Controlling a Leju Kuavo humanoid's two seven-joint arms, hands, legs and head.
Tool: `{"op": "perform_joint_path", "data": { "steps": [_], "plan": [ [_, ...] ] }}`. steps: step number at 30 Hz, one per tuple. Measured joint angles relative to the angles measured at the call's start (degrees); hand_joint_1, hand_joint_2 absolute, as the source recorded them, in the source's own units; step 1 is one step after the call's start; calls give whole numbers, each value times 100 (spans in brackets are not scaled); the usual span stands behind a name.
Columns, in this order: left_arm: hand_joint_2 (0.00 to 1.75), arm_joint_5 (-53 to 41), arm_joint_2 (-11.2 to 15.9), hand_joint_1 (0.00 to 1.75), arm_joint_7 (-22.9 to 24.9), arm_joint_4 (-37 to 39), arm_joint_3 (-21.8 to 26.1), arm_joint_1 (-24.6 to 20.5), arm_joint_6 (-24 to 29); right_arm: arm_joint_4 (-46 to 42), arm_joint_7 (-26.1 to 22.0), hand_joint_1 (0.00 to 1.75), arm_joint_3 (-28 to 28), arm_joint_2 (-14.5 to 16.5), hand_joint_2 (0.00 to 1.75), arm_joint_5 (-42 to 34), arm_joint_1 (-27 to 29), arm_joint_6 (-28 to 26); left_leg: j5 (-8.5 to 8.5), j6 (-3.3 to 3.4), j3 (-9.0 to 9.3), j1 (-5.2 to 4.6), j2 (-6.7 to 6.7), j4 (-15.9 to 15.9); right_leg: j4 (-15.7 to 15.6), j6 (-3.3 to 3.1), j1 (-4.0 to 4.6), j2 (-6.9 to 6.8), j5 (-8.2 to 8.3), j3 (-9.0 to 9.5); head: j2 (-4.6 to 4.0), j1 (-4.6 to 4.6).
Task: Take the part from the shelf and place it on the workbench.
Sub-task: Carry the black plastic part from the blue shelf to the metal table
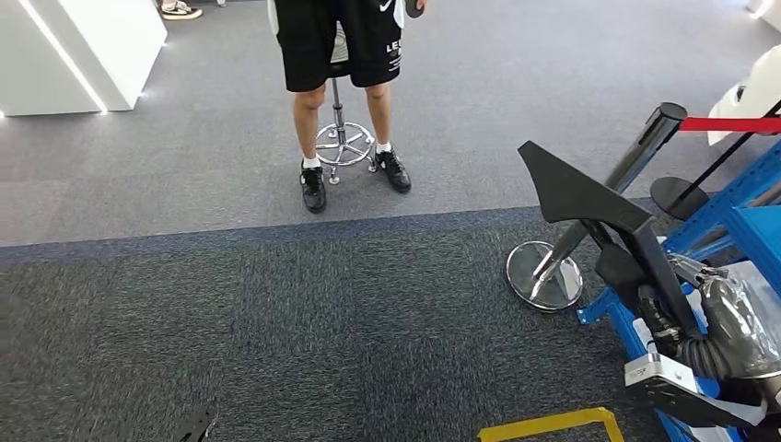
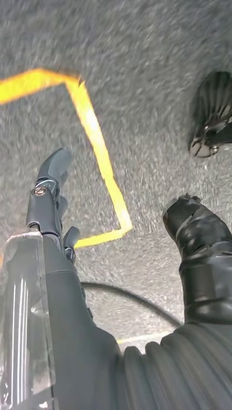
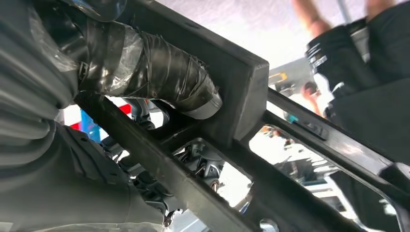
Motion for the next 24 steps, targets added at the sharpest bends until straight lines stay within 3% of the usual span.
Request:
{"op": "perform_joint_path", "data": {
  "steps": [1,2,4,6,7,8,10,11,12,14,15,16,17,18,19,20,22,24],
  "plan": [
    [175,0,0,0,-1,0,0,1,0,20,0,175,0,1,175,0,0,3,69,2,-95,-12,-81,12,209,-13,9,22,-40,4,0,-1],
    [175,0,0,0,-2,0,0,4,0,37,0,175,0,1,175,0,-1,8,134,-2,-191,-20,-165,30,214,-36,21,33,38,104,0,-2],
    [175,0,-1,0,-1,0,0,7,0,62,0,175,-1,0,175,0,-16,16,255,-21,-369,-21,-329,82,-396,-103,41,153,294,605,0,-3],
    [175,0,-8,0,-1,0,0,7,-1,74,2,175,-5,-4,175,0,-37,19,369,-64,-500,-28,-481,125,-1155,-151,50,376,353,1099,0,-5],
    [175,0,-11,0,-2,0,0,10,-1,79,2,175,-8,-5,175,0,-50,18,426,-93,-535,-28,-552,129,-1362,-162,57,447,329,1214,0,3],
    [175,0,-13,0,-2,0,0,16,-2,84,2,175,-11,-5,175,0,-62,19,487,-128,-559,-27,-623,118,-1423,-161,68,429,330,1229,0,9],
    [175,0,-13,0,1,0,-1,45,-1,95,2,175,-13,-3,175,0,-90,22,554,-200,-613,-28,-705,106,-1454,-195,62,270,433,1166,0,24],
    [175,0,-13,0,2,0,-2,52,-1,98,3,175,-13,-2,175,0,-97,25,450,-229,-672,-31,-619,182,-1473,-235,54,182,500,1114,0,11],
    [175,0,-12,0,4,0,-2,55,0,101,3,175,-13,-2,175,0,-101,27,239,-258,-752,-32,-473,357,-1495,-272,46,93,573,1049,0,2],
    [175,0,-11,0,5,0,-2,41,0,103,2,175,-13,-2,175,0,-100,30,-364,-313,-942,7,-136,1026,-1502,-312,60,-65,701,900,0,-19],
    [175,0,-12,0,5,0,-2,38,0,104,2,175,-13,-2,175,0,-100,31,-562,-346,-1006,38,-59,1396,-1498,-305,68,-150,762,820,0,-19],
    [175,0,-14,0,5,0,-2,37,0,105,2,175,-13,-1,175,0,-99,32,-626,-378,-1012,72,-21,1674,-1492,-293,71,-234,823,734,0,-19],
    [175,0,-17,0,5,0,-2,36,0,105,2,175,-13,-1,175,0,-99,32,-566,-408,-935,105,0,1782,-1482,-276,72,-318,881,645,0,-21],
    [175,0,-19,0,5,0,-2,35,0,105,2,175,-13,-1,175,0,-98,32,-431,-434,-754,133,29,1683,-1470,-255,70,-395,937,556,0,-21],
    [175,0,-20,0,5,0,-2,31,0,105,2,175,-13,-2,175,0,-100,32,-315,-454,-463,154,101,1382,-1450,-230,69,-468,990,482,0,-21],
    [175,-1,-21,0,4,0,-2,20,0,104,2,175,-16,-4,175,0,-96,30,-324,-465,-103,152,227,937,-1427,-200,68,-536,1035,420,0,-24],
    [175,-1,-21,0,-2,0,-2,6,1,105,5,175,-27,-10,175,0,-98,30,-441,-384,398,96,399,220,-1401,-126,60,-681,1113,387,1,-28],
    [175,0,-13,0,-7,0,-2,11,2,108,11,175,-35,-8,175,0,-108,32,-458,-239,455,19,342,12,-1419,-38,29,-829,1188,414,1,-44]
  ]
}}
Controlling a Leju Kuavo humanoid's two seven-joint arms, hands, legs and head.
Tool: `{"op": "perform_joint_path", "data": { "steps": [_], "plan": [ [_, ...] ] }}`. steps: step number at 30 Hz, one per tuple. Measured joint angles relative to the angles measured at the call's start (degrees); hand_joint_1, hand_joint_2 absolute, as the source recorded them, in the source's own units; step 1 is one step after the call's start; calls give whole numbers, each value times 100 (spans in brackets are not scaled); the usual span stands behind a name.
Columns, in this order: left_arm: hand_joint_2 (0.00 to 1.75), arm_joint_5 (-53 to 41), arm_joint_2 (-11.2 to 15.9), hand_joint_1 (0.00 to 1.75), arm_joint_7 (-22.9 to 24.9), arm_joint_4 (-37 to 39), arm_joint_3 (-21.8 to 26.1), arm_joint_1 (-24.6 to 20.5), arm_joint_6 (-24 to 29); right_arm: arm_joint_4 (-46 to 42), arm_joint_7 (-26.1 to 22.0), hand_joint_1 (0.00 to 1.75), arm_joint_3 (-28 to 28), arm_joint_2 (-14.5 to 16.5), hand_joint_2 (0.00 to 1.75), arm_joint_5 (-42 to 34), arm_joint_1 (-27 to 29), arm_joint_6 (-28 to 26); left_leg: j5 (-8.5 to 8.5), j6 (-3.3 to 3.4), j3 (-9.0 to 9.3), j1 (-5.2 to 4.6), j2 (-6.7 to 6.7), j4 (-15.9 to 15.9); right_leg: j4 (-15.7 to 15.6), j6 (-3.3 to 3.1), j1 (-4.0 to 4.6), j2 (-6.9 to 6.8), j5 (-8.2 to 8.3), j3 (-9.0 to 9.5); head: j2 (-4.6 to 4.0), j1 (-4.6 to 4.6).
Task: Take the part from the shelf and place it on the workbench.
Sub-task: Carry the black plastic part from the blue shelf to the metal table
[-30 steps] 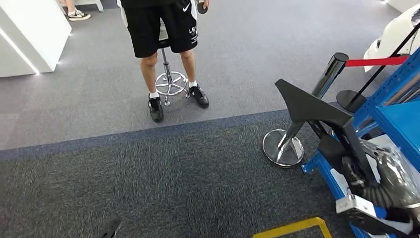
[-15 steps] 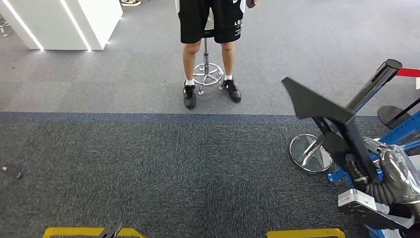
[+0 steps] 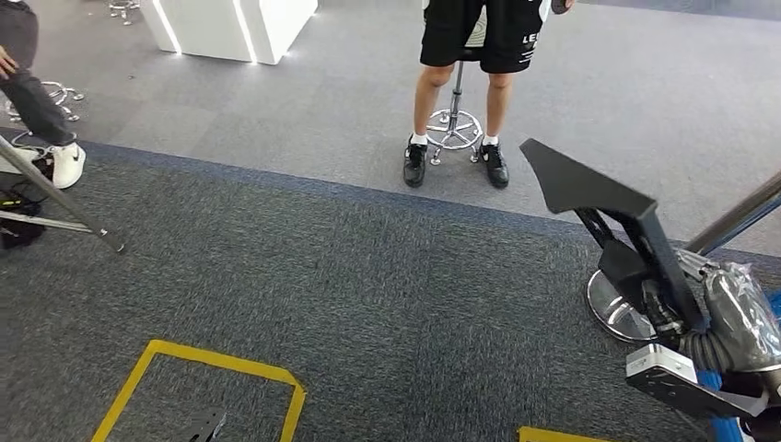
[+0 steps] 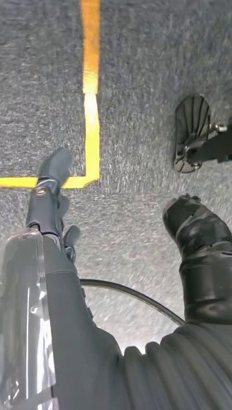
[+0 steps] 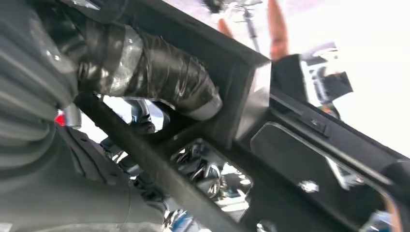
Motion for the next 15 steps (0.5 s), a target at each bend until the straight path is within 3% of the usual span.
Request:
{"op": "perform_joint_path", "data": {
  "steps": [1,2,3,5,6,7,8,9,11,13,14,15],
  "plan": [
    [175,0,4,0,1,0,0,9,0,4,6,175,0,4,175,0,-6,1,57,64,-29,-9,-58,-36,8,47,-27,19,0,4,-1,-10],
    [175,0,8,0,3,0,0,13,1,10,13,175,-1,7,175,-1,-6,3,119,134,-67,-15,-113,-60,62,84,-54,144,-82,-20,-1,-11],
    [175,0,8,0,4,0,0,14,1,16,21,175,-1,8,175,-1,-4,4,196,199,-114,-10,-165,-84,207,109,-68,334,-264,-75,-1,-5],
    [175,0,7,0,6,0,0,4,1,34,34,175,-2,10,175,-2,5,5,350,279,-264,-22,-269,-89,846,115,-63,736,-842,-280,-1,1],
    [175,0,7,0,5,0,0,0,1,45,40,175,-2,11,175,-2,9,5,420,295,-355,-36,-335,-80,1230,108,-49,819,-1076,-379,-1,3],
    [175,1,7,0,3,0,0,-1,1,60,47,175,-2,14,175,-2,12,5,483,302,-454,-51,-412,-70,1525,96,-37,852,-1193,-425,-1,3],
    [175,5,7,0,-5,0,0,2,1,75,51,175,-2,16,175,-3,15,5,541,303,-548,-64,-492,-56,1639,78,-30,861,-1176,-385,-1,2],
    [175,14,7,0,-23,0,0,7,1,91,56,175,-3,17,175,-5,16,4,593,300,-638,-73,-574,-39,1538,53,-25,873,-1057,-243,-1,2],
    [175,37,1,0,-73,0,0,11,-1,116,66,175,-15,18,175,-11,13,1,692,284,-796,-80,-727,12,859,-20,-12,1033,-812,281,-1,0],
    [175,51,-12,0,-109,0,1,4,-7,130,73,175,-54,19,175,-23,8,-2,774,243,-923,-88,-872,78,176,-77,4,1251,-809,722,-1,-6],
    [175,54,-18,0,-117,0,1,3,-11,136,76,175,-80,21,175,-29,0,-2,820,212,-969,-85,-941,97,6,-91,18,1300,-852,813,-1,-9],
    [175,57,-19,0,-121,0,2,7,-15,145,78,175,-105,26,175,-37,-7,-1,871,173,-1000,-83,-1022,100,-53,-100,30,1246,-853,820,-1,-10]
  ]
}}
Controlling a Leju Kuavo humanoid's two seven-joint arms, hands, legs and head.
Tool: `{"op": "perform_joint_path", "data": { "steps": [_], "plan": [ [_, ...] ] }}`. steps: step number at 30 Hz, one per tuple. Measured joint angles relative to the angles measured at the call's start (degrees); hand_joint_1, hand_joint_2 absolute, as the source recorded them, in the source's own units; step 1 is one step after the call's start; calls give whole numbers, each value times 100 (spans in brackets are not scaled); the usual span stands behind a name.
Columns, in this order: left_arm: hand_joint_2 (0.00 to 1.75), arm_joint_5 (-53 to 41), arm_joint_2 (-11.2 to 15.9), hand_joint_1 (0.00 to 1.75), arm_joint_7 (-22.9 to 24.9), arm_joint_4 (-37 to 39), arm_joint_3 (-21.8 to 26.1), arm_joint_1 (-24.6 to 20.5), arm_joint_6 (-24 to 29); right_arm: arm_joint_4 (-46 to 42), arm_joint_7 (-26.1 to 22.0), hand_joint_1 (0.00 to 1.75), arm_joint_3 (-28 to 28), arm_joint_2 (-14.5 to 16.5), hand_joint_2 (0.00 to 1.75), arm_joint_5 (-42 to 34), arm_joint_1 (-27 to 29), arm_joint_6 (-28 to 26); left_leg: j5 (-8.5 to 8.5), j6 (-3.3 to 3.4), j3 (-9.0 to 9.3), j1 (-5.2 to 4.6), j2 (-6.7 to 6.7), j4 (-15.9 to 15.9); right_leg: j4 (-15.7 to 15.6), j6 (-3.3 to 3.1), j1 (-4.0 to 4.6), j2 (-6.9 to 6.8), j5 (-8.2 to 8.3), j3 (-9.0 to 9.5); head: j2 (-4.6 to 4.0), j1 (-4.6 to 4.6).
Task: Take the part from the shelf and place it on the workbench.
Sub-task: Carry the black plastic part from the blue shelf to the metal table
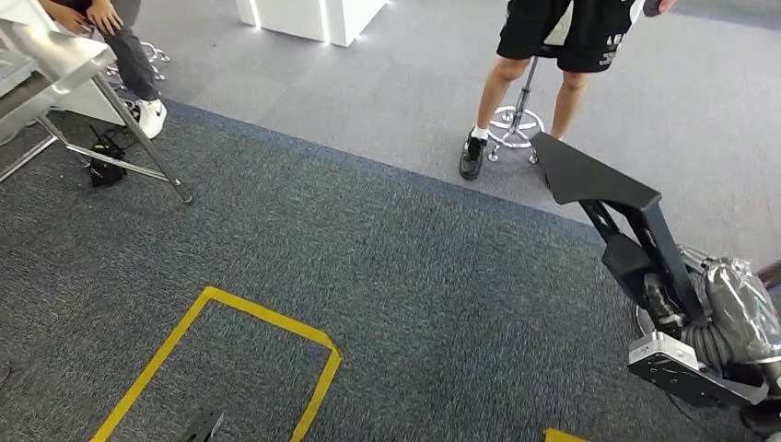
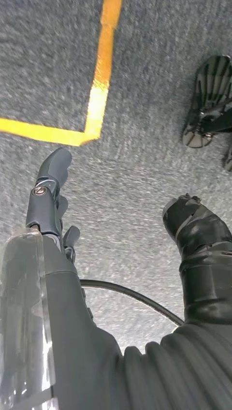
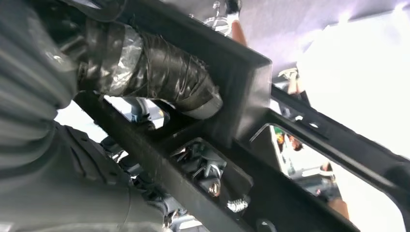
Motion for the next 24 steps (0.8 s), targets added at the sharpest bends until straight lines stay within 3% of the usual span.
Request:
{"op": "perform_joint_path", "data": {
  "steps": [1,2,3,5,7,8,9,11,13,14,16,17,18,19,21,22,23,24],
  "plan": [
    [175,7,0,0,-1,0,1,10,-4,13,3,175,-16,9,175,-6,-13,2,37,-31,-28,11,-40,3,-19,-19,-3,-84,33,-14,0,5],
    [175,21,0,0,2,0,1,23,-14,24,5,175,-26,21,175,-9,-25,4,12,-57,-64,14,30,44,-42,-43,-9,-163,75,-18,0,-1],
    [175,30,1,0,8,0,2,32,-24,33,15,175,-30,36,175,-11,-33,11,-99,-84,-126,17,164,168,-68,-75,-16,-248,118,-26,-1,-11],
    [175,-5,1,0,23,0,7,35,-16,40,68,175,-39,60,175,-11,-41,29,-513,-145,-333,49,503,707,-90,-119,-10,-413,178,-59,-1,-36],
    [175,-76,2,0,33,0,7,36,21,35,142,175,-60,78,175,-14,-26,44,-817,-215,-511,116,616,1303,-86,-126,-2,-581,207,-104,-1,-43],
    [175,-97,3,0,36,0,5,44,31,31,171,175,-76,86,175,-15,-15,57,-827,-246,-498,147,640,1410,-81,-116,-6,-666,217,-127,-1,-43],
    [175,-104,5,0,39,0,3,54,34,27,191,175,-97,90,175,-18,-10,76,-750,-270,-383,173,671,1322,-72,-105,-11,-749,224,-147,-1,-45],
    [175,-109,12,0,46,0,3,62,31,25,212,175,-158,88,175,-28,-19,119,-548,-284,68,193,846,683,-50,-74,-21,-907,226,-172,-1,-45],
    [175,-101,21,0,48,0,3,59,21,31,216,175,-223,80,175,-37,-53,140,-476,-217,406,129,1069,149,-42,-9,-18,-1048,221,-176,-1,-43],
    [175,-95,26,0,49,0,3,58,16,37,215,175,-246,78,175,-37,-73,145,-500,-170,454,88,1126,42,-43,30,-18,-1115,219,-170,-1,-44],
    [175,-78,36,0,52,0,3,68,9,49,211,175,-272,74,175,-37,-114,154,-484,-75,458,45,1041,-19,-66,113,-20,-1243,213,-130,0,-53],
    [175,-72,39,0,56,0,3,73,5,56,210,175,-282,73,175,-37,-127,155,-470,-37,484,53,972,-77,-53,145,-35,-1204,184,-116,0,-49],
    [175,-65,40,0,58,0,3,73,1,61,204,175,-297,71,175,-38,-138,157,-441,4,509,64,906,-130,45,168,-50,-1062,101,-147,1,-40],
    [175,-61,39,0,62,0,3,67,-3,67,198,175,-311,70,175,-38,-147,161,-412,41,535,78,840,-176,267,183,-67,-859,-40,-244,1,-28],
    [175,-57,39,0,67,0,3,47,-11,87,187,175,-330,72,175,-39,-152,178,-385,84,525,76,701,-190,1012,193,-82,-482,-395,-626,0,-9],
    [175,-57,39,0,70,0,3,43,-21,100,187,175,-331,73,175,-39,-152,193,-382,90,511,71,620,-176,1353,203,-83,-418,-502,-816,-1,-7],
    [175,-58,39,0,76,0,3,43,-33,115,187,175,-329,74,175,-39,-152,209,-383,91,498,66,537,-155,1530,212,-84,-396,-500,-930,-1,-7],
    [175,-61,39,0,81,0,3,46,-46,129,188,175,-329,74,175,-39,-157,223,-388,88,488,65,450,-123,1492,220,-89,-384,-382,-943,-1,-9]
  ]
}}
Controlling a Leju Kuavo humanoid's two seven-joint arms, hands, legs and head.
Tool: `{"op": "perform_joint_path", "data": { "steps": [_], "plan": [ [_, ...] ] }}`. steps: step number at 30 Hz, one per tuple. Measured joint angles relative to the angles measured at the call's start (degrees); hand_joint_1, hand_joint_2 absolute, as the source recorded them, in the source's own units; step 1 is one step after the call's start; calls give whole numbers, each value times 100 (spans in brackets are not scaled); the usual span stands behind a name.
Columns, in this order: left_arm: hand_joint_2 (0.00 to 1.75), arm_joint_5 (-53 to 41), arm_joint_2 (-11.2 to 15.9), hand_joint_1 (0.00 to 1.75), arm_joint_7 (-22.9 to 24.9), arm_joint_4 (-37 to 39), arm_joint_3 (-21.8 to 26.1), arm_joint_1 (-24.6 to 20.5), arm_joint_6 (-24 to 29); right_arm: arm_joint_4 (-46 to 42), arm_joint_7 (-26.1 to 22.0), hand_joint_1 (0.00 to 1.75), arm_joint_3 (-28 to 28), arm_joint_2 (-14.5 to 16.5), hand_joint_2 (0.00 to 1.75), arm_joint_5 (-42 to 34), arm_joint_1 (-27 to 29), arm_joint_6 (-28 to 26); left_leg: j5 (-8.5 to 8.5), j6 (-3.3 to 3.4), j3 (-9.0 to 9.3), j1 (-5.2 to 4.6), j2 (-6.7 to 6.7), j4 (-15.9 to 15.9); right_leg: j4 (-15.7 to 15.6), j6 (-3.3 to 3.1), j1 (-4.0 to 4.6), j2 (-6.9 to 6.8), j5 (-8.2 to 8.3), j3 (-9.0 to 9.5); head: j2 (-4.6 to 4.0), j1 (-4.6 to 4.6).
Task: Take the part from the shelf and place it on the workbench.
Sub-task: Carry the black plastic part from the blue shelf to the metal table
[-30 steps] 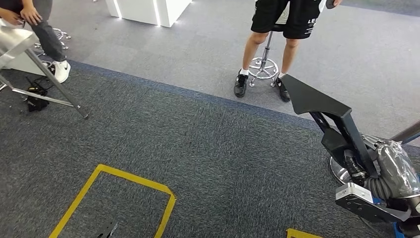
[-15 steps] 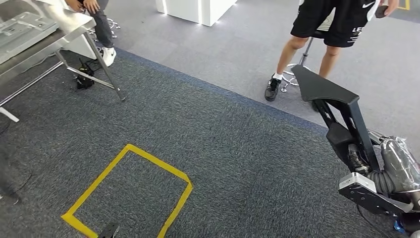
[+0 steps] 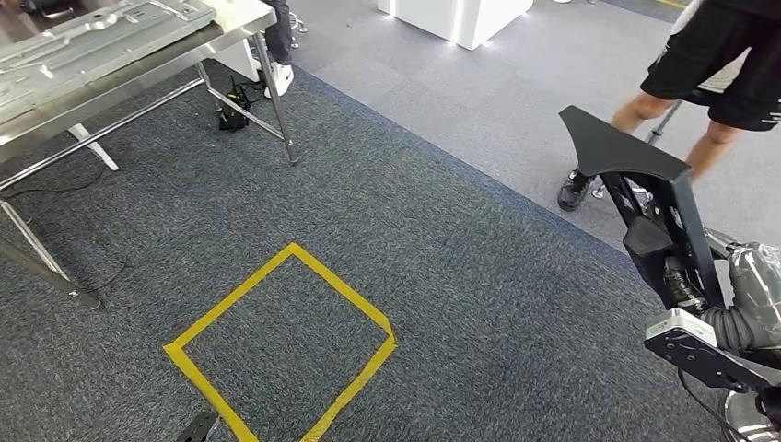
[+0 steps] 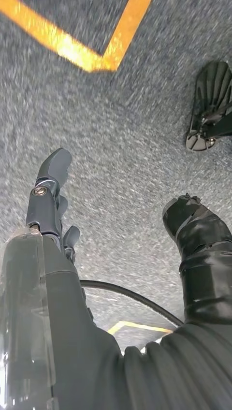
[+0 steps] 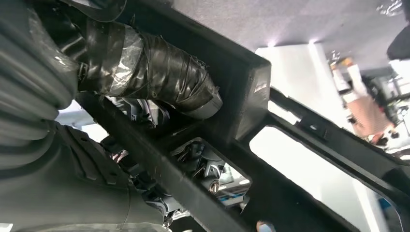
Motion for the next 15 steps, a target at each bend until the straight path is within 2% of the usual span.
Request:
{"op": "perform_joint_path", "data": {
  "steps": [1,2,3,4,5,6,7,8,9,10,12,13,14,15],
  "plan": [
    [175,-2,0,0,4,0,0,2,-14,13,3,175,1,-1,175,0,-14,10,-10,-9,-9,4,-87,39,-251,6,-12,21,209,92,0,1],
    [175,-4,0,0,7,0,0,3,-26,26,7,175,1,-1,175,0,-35,15,-25,-25,-24,9,-171,84,-623,11,-33,99,424,242,0,2],
    [175,-5,0,0,5,0,0,-2,-36,42,10,175,2,1,175,0,-64,21,-41,-50,-57,7,-253,138,-966,15,-54,253,566,380,0,6],
    [175,-5,0,0,5,0,0,-8,-42,57,14,175,2,-4,175,0,-93,27,-45,-83,-104,8,-331,181,-1198,11,-68,384,638,468,1,7],
    [175,-7,0,0,4,0,0,-8,-44,72,19,175,2,-9,175,0,-115,32,-40,-119,-157,15,-405,208,-1308,-1,-70,485,638,499,1,9],
    [175,-7,-2,0,4,0,0,-2,-46,86,22,175,3,-14,175,0,-134,37,-19,-161,-203,24,-483,218,-1320,-23,-58,510,620,491,1,11],
    [175,-8,-4,0,3,0,0,13,-48,95,26,175,3,-20,175,0,-150,40,6,-203,-238,37,-562,211,-1325,-56,-55,436,632,491,1,9],
    [175,-8,-8,0,3,0,0,33,-49,101,28,175,4,-22,175,0,-167,42,5,-236,-262,46,-559,227,-1353,-96,-53,353,650,507,1,10],
    [175,-8,-11,0,2,0,0,44,-50,105,28,175,5,-24,175,0,-180,43,-44,-265,-307,40,-460,301,-1384,-139,-55,270,675,527,0,-1],
    [175,-8,-10,0,1,0,0,42,-49,107,27,175,5,-29,175,0,-191,45,-159,-288,-402,34,-289,487,-1416,-179,-56,180,697,547,0,-12],
    [175,-9,-9,0,-3,0,0,21,-46,112,25,175,5,-38,175,1,-202,47,-504,-322,-721,38,84,1147,-1441,-225,-30,6,714,554,0,-33],
    [175,-9,-9,0,-4,0,0,12,-45,117,25,175,5,-41,175,1,-207,48,-642,-336,-897,49,169,1504,-1440,-232,-16,-86,712,552,0,-33],
    [175,-9,-11,0,-5,0,0,13,-45,123,25,175,7,-41,175,1,-209,49,-693,-344,-1005,59,207,1723,-1439,-235,-7,-172,707,551,0,-33],
    [175,-9,-13,0,-5,0,0,17,-45,128,25,175,8,-40,175,0,-210,49,-644,-347,-1013,64,228,1743,-1437,-235,0,-259,700,552,0,-33]
  ]
}}
